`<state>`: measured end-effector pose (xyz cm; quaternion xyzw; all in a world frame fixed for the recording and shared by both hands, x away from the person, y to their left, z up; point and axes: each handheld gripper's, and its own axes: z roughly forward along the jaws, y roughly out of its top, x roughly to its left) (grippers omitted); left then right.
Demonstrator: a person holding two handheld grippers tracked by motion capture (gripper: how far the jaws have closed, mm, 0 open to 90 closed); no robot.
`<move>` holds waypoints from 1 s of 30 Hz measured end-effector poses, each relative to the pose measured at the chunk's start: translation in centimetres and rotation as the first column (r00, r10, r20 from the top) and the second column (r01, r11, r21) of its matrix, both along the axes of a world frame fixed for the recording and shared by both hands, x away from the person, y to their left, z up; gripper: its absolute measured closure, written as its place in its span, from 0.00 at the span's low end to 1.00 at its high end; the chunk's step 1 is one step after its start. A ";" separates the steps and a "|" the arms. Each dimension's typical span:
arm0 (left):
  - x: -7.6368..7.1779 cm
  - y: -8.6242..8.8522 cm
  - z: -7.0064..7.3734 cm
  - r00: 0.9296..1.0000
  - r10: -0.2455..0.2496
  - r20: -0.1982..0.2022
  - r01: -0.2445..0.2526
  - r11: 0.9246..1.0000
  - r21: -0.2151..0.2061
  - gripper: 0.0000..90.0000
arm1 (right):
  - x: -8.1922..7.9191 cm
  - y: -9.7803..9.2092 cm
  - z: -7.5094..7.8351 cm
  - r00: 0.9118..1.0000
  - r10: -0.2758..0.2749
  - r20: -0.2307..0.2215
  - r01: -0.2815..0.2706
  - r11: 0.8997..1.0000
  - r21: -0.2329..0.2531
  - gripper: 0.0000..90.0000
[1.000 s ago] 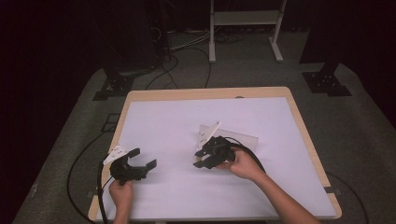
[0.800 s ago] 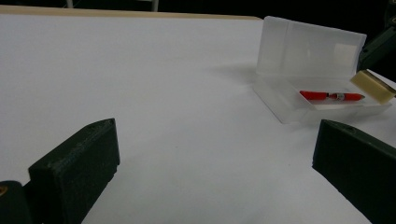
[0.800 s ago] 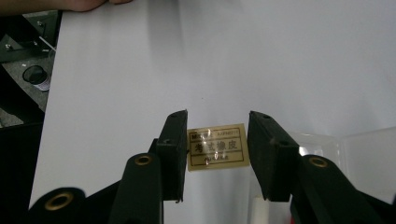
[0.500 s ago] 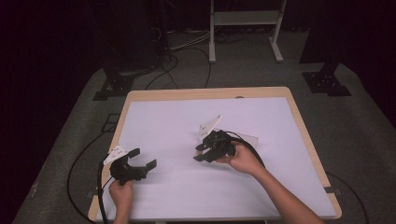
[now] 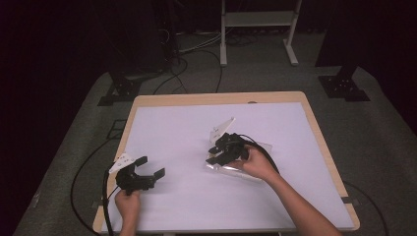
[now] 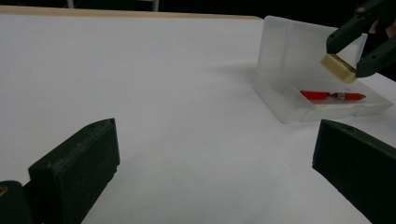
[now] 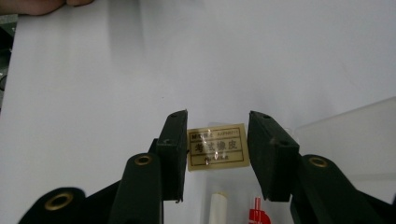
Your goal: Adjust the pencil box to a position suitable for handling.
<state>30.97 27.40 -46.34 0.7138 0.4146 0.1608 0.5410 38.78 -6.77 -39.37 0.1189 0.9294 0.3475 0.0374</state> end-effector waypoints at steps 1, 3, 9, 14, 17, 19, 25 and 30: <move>0.0 0.0 0.0 1.000 0.001 0.000 -0.001 1.000 -0.001 0.00 | 0.2 -0.1 -0.1 1.000 0.001 0.005 0.000 1.000 -0.001 0.65; 0.0 0.0 0.0 1.000 0.001 0.001 -0.001 1.000 -0.002 0.00 | 0.4 0.0 -0.3 1.000 -0.008 0.001 0.008 1.000 -0.003 0.65; 0.0 0.0 0.0 1.000 -0.002 0.004 0.002 1.000 0.001 0.00 | 0.7 0.3 -1.0 1.000 -0.017 0.005 0.017 1.000 -0.022 0.65; 0.0 0.0 0.0 1.000 0.000 0.004 0.000 1.000 -0.002 0.00 | 1.2 0.5 -1.5 1.000 -0.026 0.003 0.026 0.999 -0.023 0.65; 0.0 0.0 0.0 1.000 0.000 0.005 0.000 1.000 -0.001 0.00 | 1.6 0.4 -1.8 0.999 -0.035 -0.003 0.035 0.999 -0.025 0.65; 0.0 0.0 0.0 1.000 0.000 0.003 0.000 1.000 -0.004 0.00 | 1.8 0.3 -2.0 0.999 -0.042 -0.009 0.042 0.999 -0.021 0.65; 0.0 0.0 0.0 1.000 0.000 0.002 0.000 1.000 -0.002 0.00 | 2.2 0.3 -2.3 0.998 -0.054 -0.012 0.054 0.998 -0.015 0.65; 0.0 0.0 0.0 1.000 0.001 0.002 -0.001 1.000 -0.004 0.00 | 2.4 0.2 -2.5 0.998 -0.061 -0.018 0.061 0.998 -0.012 0.64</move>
